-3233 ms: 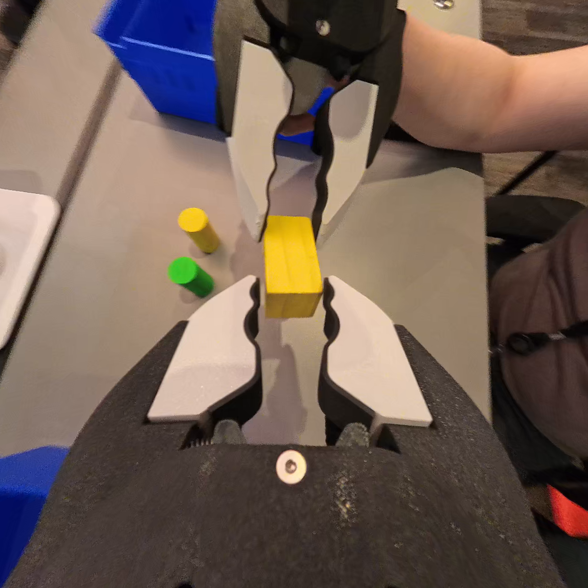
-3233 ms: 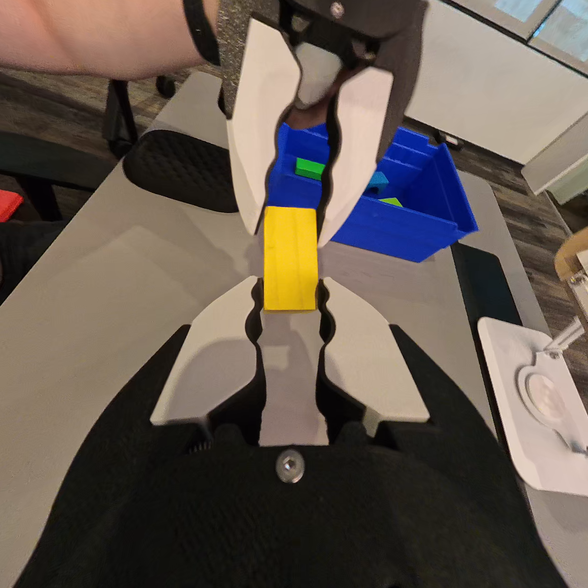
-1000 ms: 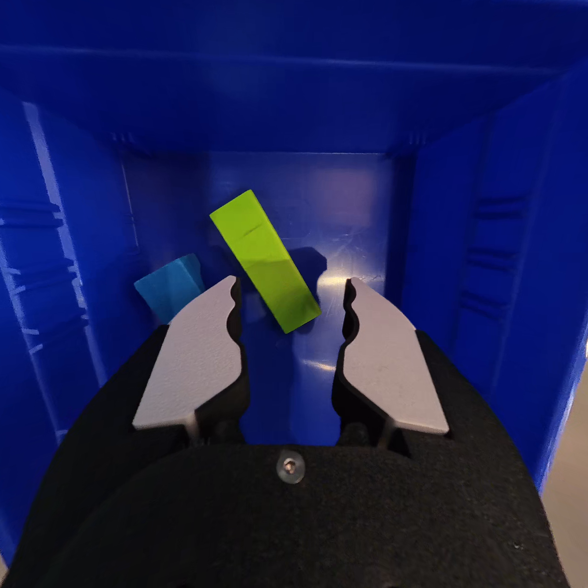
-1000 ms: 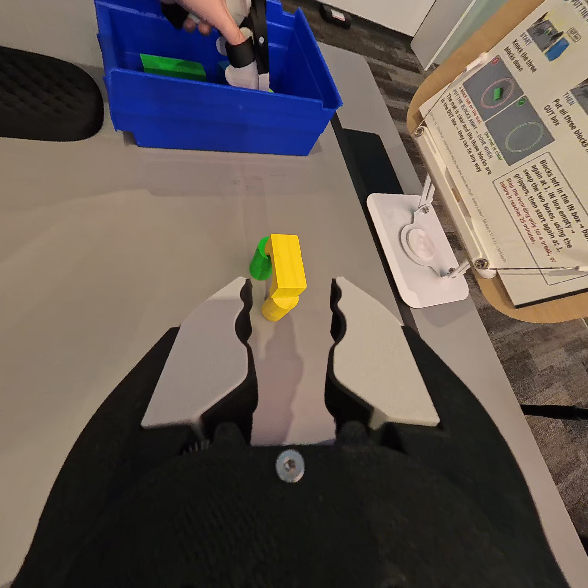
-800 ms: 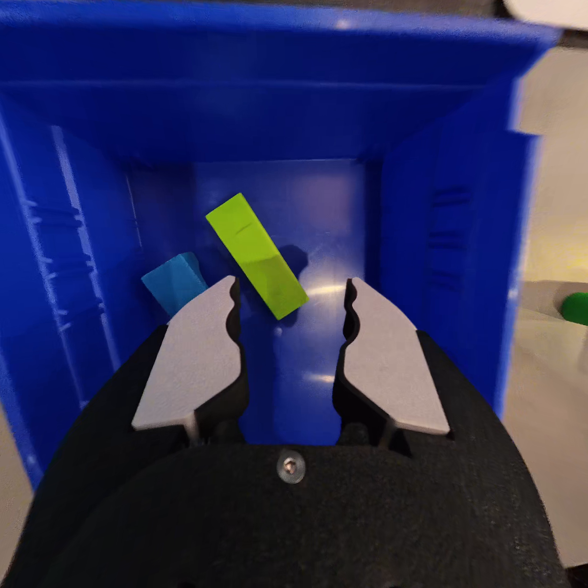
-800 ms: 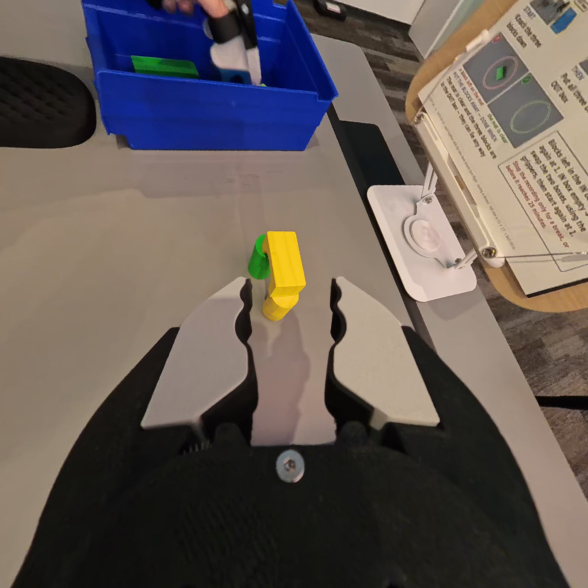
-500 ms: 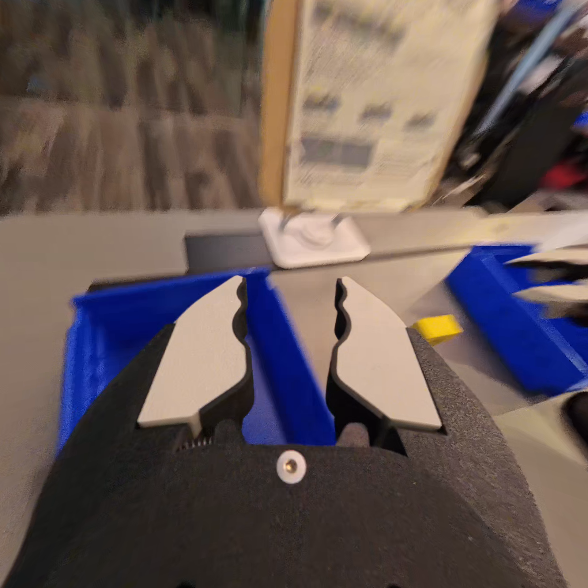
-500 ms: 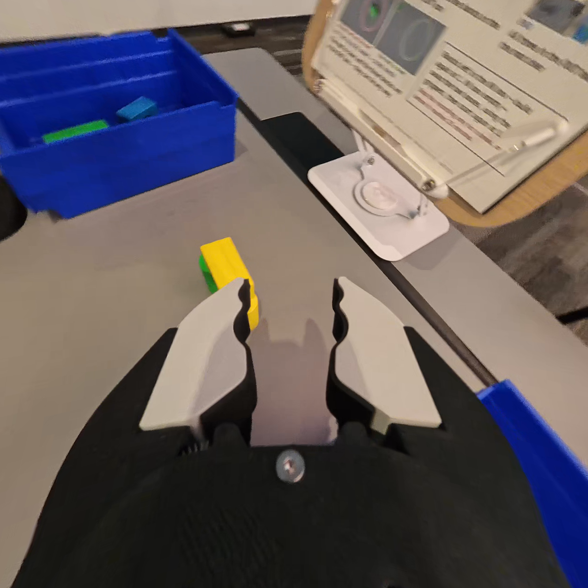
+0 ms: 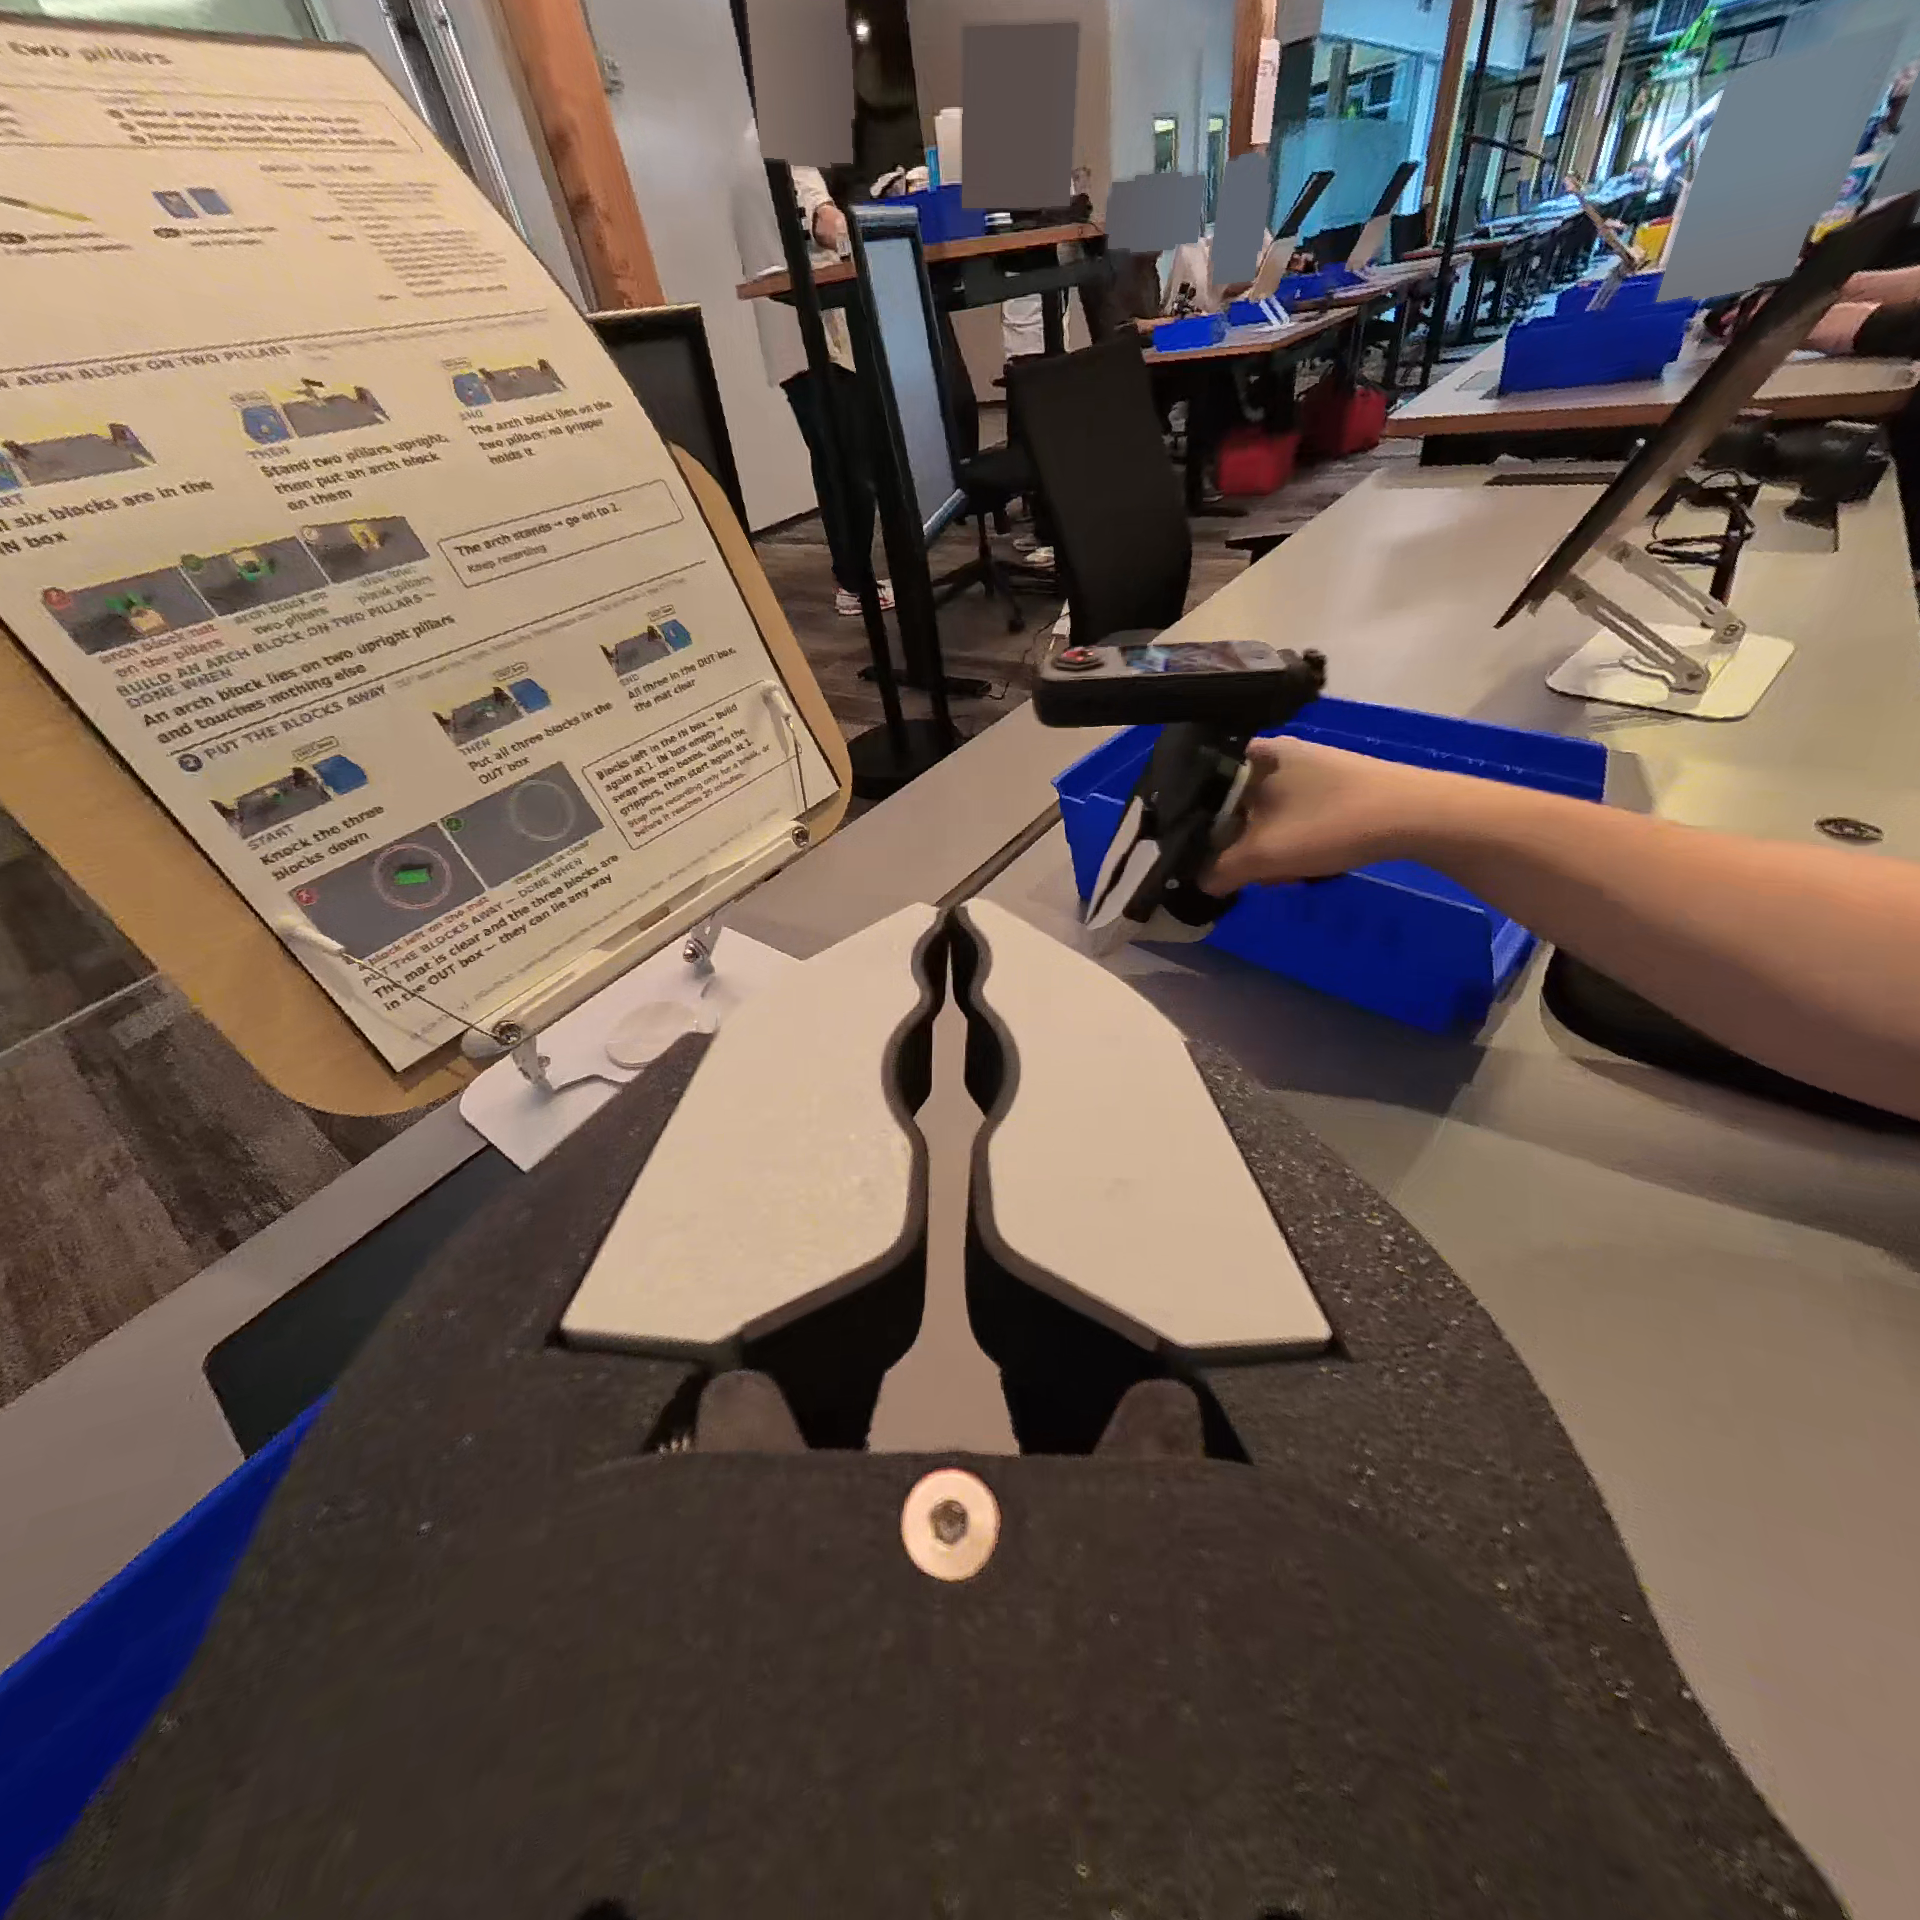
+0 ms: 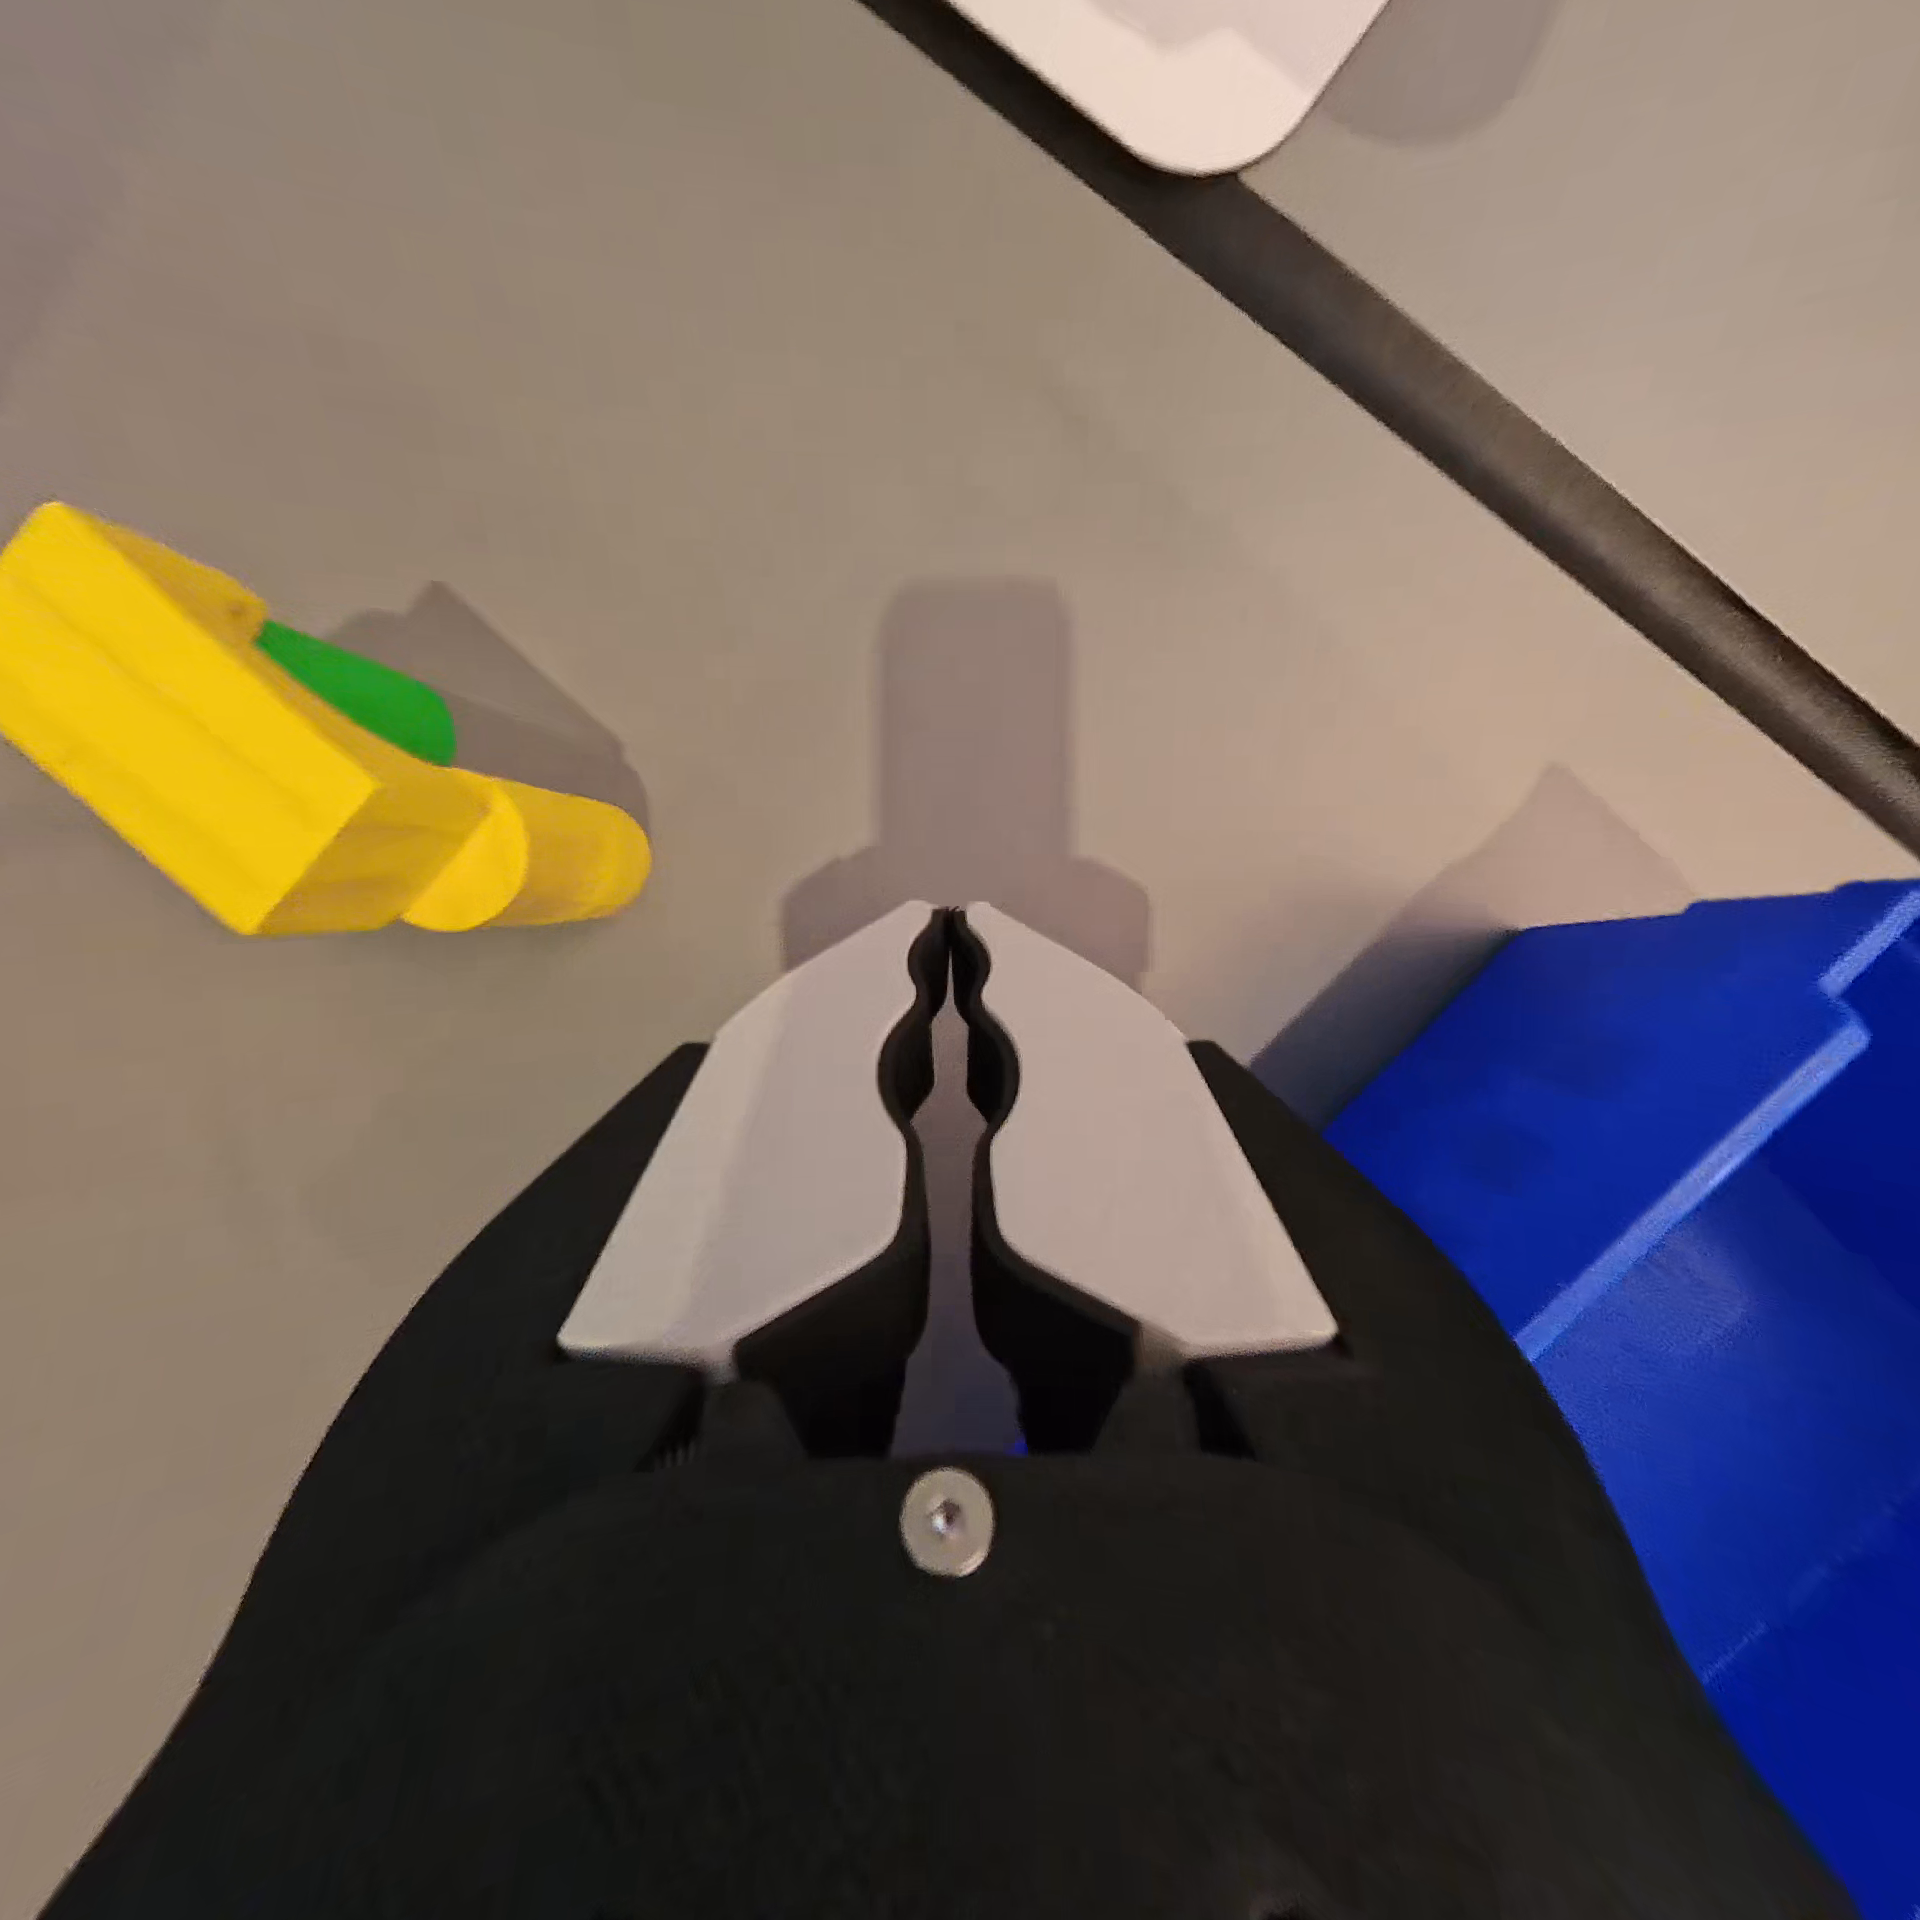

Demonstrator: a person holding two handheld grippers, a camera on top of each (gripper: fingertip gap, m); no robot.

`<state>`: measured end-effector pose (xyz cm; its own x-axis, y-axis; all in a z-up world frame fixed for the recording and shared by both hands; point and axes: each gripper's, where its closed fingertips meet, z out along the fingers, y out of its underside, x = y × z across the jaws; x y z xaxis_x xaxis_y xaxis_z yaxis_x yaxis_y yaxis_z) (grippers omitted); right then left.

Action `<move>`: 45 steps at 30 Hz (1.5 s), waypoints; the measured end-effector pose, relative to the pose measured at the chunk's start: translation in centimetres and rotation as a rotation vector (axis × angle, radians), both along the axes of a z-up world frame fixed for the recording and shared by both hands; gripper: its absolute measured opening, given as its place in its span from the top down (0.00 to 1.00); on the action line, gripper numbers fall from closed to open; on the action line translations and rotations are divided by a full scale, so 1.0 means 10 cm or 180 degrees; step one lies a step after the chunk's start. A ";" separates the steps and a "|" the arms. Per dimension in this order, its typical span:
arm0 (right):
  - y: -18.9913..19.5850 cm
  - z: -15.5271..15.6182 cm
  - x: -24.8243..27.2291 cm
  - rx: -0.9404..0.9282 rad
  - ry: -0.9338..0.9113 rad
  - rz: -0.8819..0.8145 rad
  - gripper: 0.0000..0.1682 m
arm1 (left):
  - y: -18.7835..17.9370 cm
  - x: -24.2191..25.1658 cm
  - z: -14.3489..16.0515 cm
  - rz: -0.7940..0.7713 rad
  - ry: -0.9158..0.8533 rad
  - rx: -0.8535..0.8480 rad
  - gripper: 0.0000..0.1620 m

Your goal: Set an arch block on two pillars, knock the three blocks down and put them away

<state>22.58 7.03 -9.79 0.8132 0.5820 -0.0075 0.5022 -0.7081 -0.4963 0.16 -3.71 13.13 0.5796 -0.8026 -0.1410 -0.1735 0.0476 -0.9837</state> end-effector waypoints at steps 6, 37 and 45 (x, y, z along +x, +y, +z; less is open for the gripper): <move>0.18 -0.09 0.10 -0.0413 -0.0204 -0.0138 0.99 | -0.01 -0.15 0.02 -0.0015 -0.0170 -0.0050 1.00; -0.72 0.03 -1.60 0.0619 -0.0002 0.1054 0.57 | -0.25 -0.59 0.15 -0.0127 -0.0213 -0.0305 0.94; -0.78 -0.51 -1.44 0.0363 -0.0079 0.1246 0.58 | -0.55 -0.36 -0.47 -0.0866 0.0773 -0.0780 0.76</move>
<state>8.21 -0.81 -14.92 0.5293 0.8434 0.0920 0.7357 -0.4023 -0.5449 -3.40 -9.21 8.46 0.3160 -0.9482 -0.0335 -0.4145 -0.1062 -0.9038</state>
